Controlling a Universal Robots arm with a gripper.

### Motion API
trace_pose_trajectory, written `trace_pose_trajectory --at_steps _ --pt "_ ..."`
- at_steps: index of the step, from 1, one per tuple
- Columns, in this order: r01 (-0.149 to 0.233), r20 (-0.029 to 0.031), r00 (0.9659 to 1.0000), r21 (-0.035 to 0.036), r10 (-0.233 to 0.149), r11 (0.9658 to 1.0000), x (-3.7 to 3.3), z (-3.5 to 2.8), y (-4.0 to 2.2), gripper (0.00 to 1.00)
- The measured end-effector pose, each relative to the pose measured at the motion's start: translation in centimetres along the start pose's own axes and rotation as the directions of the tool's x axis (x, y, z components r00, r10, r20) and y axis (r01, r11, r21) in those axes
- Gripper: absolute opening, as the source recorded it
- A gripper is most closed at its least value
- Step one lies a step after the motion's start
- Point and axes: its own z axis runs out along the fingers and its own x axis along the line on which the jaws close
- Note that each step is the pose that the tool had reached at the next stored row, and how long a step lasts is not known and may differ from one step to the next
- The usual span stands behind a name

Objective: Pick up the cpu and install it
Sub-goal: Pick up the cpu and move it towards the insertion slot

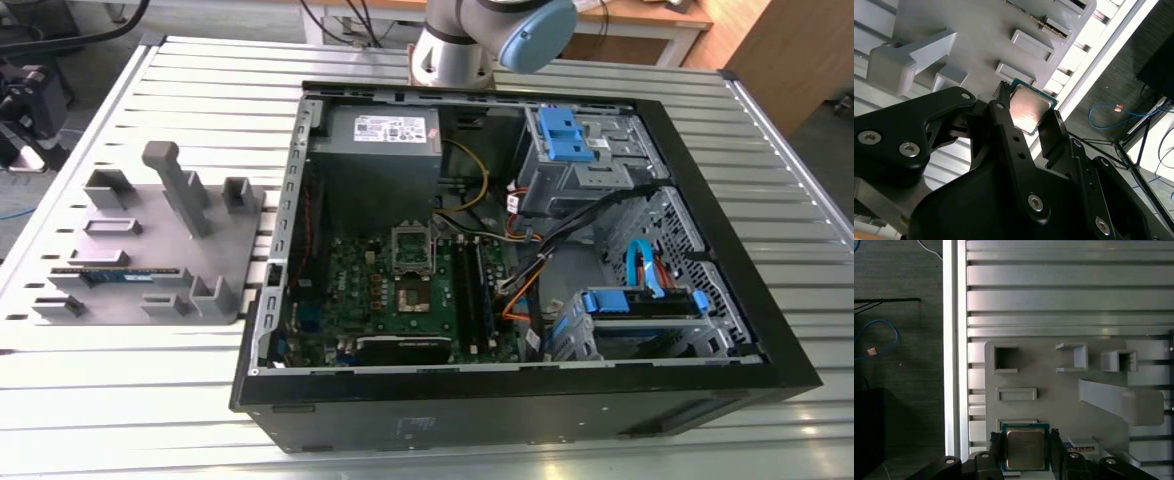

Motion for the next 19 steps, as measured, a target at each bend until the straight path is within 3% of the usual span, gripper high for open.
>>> trace_pose_trajectory --at_steps 3,5,19 --pt "0.0 0.0 1.0 0.0 0.0 1.0 0.0 -0.07 0.0 0.47" --pt "0.0 -0.0003 1.0 -0.0053 0.0 1.0 -0.03 -1.04 0.02 0.47" --pt "0.0 -0.0003 1.0 -0.0054 0.0 1.0 -0.05 -1.65 0.04 0.47"
